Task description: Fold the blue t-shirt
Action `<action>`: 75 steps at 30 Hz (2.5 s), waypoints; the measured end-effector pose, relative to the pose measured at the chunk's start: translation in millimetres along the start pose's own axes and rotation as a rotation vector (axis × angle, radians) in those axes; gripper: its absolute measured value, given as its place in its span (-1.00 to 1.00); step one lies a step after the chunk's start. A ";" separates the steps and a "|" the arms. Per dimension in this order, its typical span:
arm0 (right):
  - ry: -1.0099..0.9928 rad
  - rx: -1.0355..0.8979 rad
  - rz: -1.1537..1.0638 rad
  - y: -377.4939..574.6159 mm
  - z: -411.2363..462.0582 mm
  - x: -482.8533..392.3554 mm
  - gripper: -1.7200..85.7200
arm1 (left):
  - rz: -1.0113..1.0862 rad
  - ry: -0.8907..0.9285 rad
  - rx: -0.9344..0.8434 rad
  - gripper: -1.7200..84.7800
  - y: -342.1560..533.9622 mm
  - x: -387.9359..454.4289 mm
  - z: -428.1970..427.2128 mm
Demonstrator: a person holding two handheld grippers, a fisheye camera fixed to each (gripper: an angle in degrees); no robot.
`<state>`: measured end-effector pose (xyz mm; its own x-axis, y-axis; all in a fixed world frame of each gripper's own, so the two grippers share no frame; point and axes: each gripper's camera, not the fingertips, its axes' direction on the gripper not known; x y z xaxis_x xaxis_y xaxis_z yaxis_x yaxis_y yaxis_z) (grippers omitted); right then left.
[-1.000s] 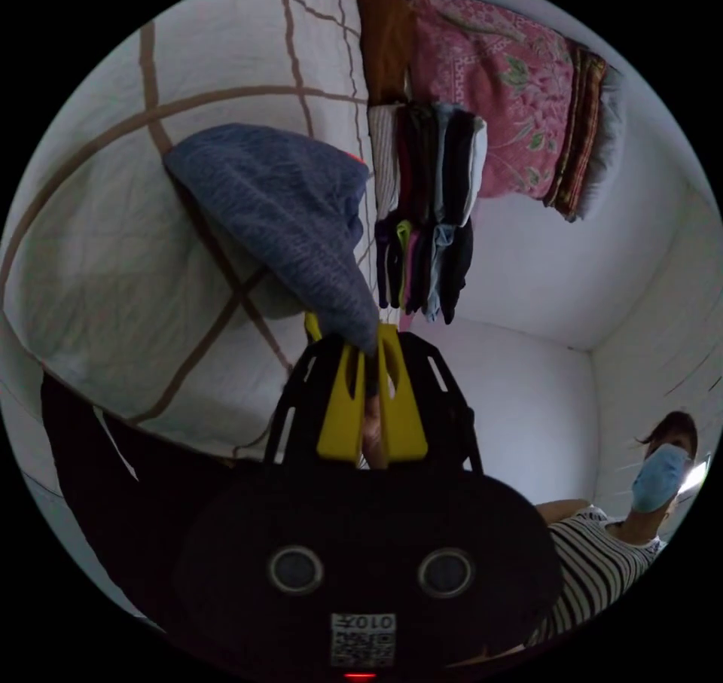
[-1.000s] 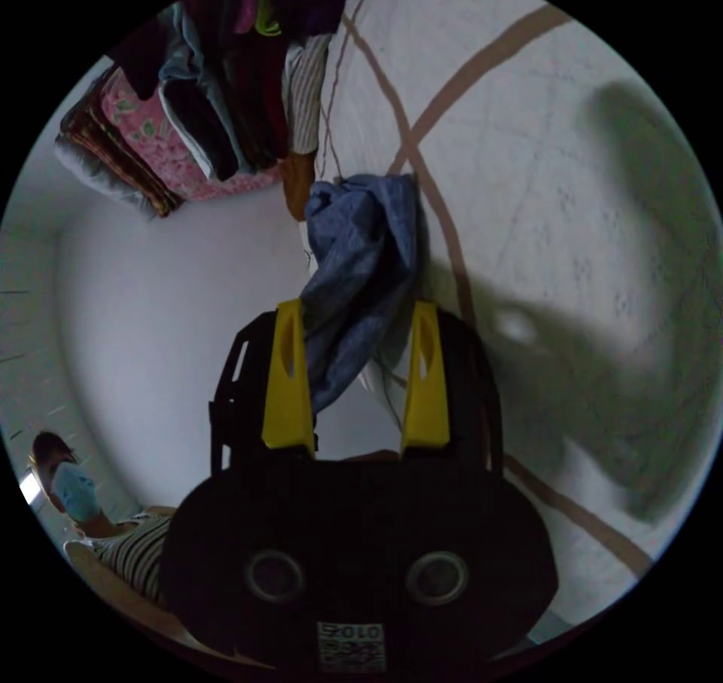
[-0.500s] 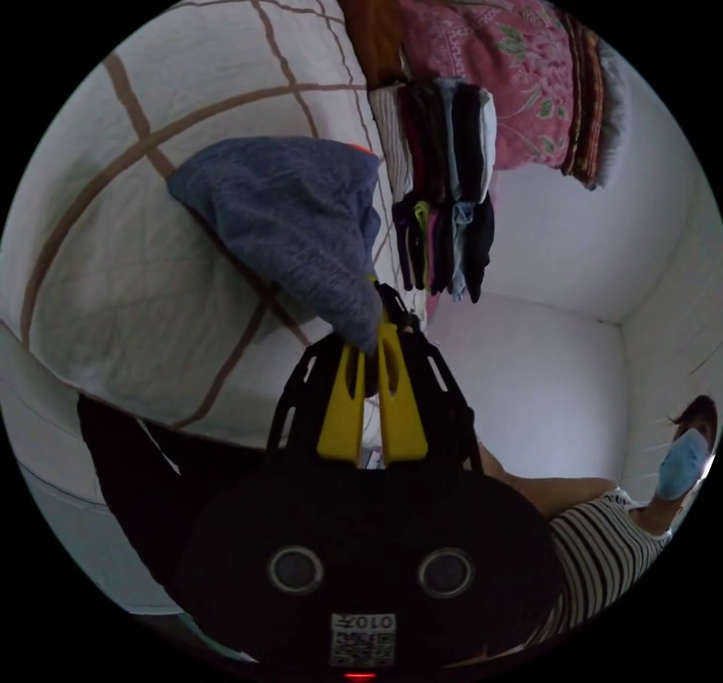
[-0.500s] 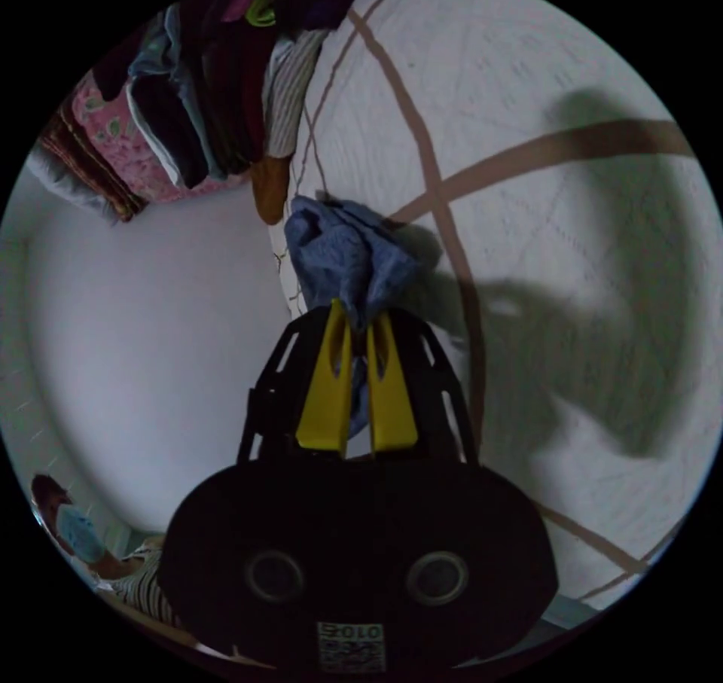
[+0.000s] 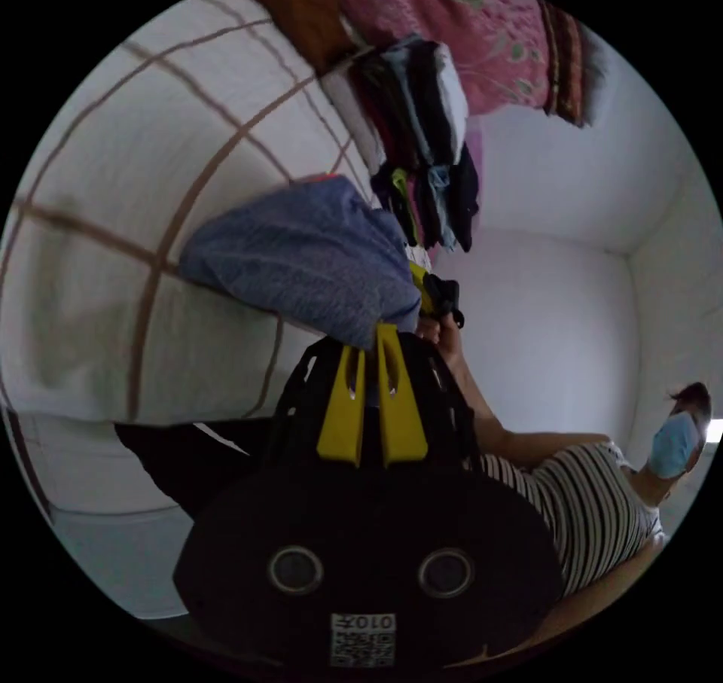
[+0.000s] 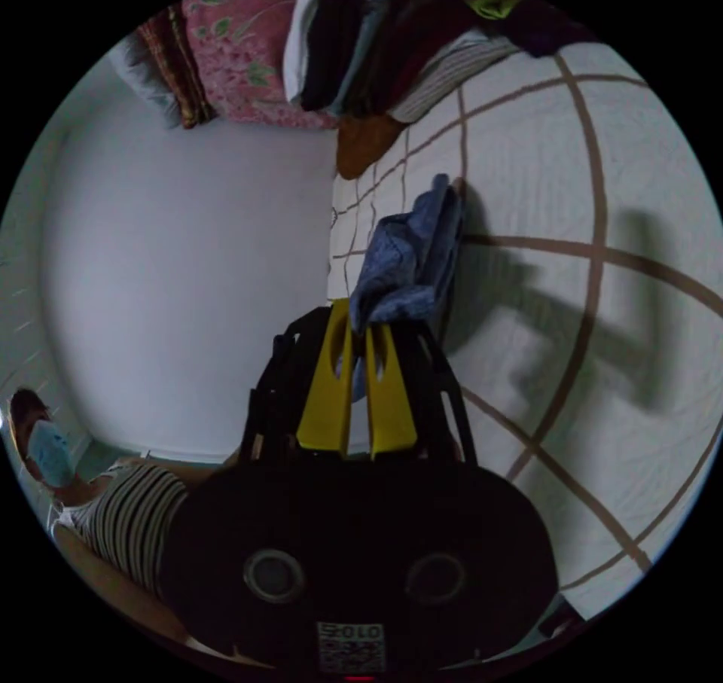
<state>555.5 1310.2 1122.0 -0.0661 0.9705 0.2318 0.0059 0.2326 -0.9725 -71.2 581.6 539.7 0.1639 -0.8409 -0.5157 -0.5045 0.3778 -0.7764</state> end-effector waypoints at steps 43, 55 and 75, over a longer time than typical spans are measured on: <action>0.678 0.423 -0.017 -278.6 487.7 -490.1 -0.87 | 0.411 -0.373 -0.362 -0.83 -528.1 195.1 -200.8; 0.885 0.376 -0.103 -192.9 547.8 -627.1 -0.87 | 0.560 -0.716 -0.073 -0.94 -426.6 275.8 -177.3; 1.156 0.288 -0.169 112.1 582.6 -876.9 -0.90 | 0.632 -0.991 0.120 -0.96 -89.8 421.2 -43.4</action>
<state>32.8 448.6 797.4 0.8901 0.4457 0.0956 -0.1491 0.4829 -0.8629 6.4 176.6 407.9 0.5263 0.1561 -0.8359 -0.6581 0.6972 -0.2842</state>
